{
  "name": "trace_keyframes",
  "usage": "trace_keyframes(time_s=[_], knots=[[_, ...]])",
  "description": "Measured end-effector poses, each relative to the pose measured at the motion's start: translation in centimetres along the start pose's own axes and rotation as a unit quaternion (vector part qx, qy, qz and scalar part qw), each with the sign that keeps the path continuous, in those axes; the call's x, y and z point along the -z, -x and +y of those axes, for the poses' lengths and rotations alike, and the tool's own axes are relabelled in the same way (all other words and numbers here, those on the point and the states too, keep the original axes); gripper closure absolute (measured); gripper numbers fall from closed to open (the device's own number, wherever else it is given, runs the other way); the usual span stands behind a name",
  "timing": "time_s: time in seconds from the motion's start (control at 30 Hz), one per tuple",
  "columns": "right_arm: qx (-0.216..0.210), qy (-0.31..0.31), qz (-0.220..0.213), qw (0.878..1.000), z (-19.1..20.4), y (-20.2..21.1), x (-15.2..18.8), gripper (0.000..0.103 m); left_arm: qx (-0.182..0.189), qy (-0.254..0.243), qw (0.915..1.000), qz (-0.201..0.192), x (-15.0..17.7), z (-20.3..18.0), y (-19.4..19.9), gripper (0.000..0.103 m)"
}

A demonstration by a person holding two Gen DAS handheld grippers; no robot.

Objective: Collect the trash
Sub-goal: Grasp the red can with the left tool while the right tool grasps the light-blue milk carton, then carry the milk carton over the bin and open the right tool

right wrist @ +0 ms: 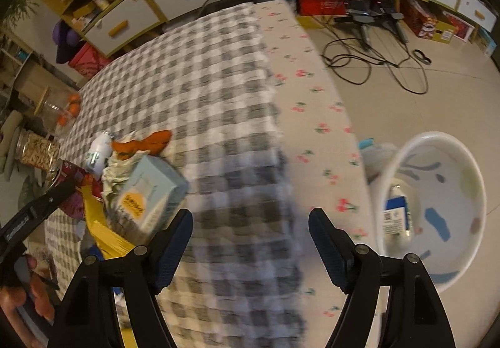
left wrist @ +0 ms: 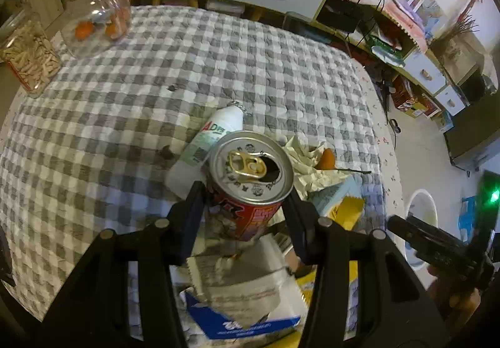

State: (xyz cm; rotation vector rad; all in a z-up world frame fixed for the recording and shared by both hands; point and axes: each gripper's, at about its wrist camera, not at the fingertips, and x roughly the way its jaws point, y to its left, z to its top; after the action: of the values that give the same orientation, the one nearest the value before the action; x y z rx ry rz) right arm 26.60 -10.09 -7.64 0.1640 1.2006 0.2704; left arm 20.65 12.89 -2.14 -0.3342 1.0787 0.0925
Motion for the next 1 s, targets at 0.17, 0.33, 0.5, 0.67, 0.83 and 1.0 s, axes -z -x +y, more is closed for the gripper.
trace_keyframes(time_s=[0.17, 0.33, 0.5, 0.67, 0.83, 1.0], knots=[[-0.026, 0.010, 0.000, 1.000, 2.7, -0.9, -0.4, 0.025, 0.004, -0.002, 0.9999, -0.011, 0.8, 1.5, 1.6, 0.052], [-0.056, -0.001, 0.015, 0.998, 5.1, -2.7, -0.8, 0.025, -0.003, -0.004, 0.9999, -0.014, 1.6, 2.8, 2.4, 0.052], [-0.064, -0.012, 0.033, 0.997, 7.1, -4.8, -1.0, 0.025, -0.002, -0.002, 0.9999, -0.010, 1.9, 3.6, 2.6, 0.052], [-0.058, -0.026, 0.041, 0.997, 8.1, -6.6, -1.1, 0.026, -0.001, -0.002, 1.0000, -0.007, 2.1, 4.0, 2.6, 0.052], [-0.064, -0.046, 0.029, 0.996, 7.8, -6.7, -1.2, 0.032, -0.001, -0.003, 1.0000, -0.007, 2.2, 4.0, 2.6, 0.052], [-0.070, -0.043, -0.002, 0.997, 6.9, -4.1, -1.2, 0.037, 0.002, 0.002, 0.9997, -0.023, 2.2, 3.7, 3.4, 0.052]])
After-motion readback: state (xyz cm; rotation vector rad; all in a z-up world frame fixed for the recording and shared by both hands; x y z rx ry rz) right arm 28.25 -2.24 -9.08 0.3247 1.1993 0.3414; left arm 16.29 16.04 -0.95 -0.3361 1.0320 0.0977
